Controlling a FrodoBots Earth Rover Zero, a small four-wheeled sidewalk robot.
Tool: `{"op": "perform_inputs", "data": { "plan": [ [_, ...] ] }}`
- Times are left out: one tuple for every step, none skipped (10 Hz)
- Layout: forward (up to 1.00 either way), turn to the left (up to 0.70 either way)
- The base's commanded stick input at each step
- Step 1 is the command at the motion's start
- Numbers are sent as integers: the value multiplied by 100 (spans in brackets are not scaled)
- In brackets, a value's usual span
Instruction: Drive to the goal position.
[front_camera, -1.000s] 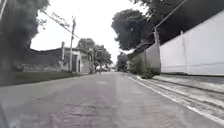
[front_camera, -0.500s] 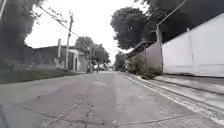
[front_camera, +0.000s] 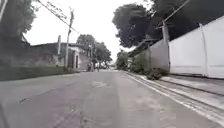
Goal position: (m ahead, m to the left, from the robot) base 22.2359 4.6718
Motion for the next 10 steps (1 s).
{"op": "perform_inputs", "data": {
  "plan": [
    [100,-40],
    [100,-40],
    [100,-40],
    [100,-40],
    [100,-37],
    [100,-28],
    [100,-12],
    [100,0],
    [100,0],
    [100,0]
  ]
}}
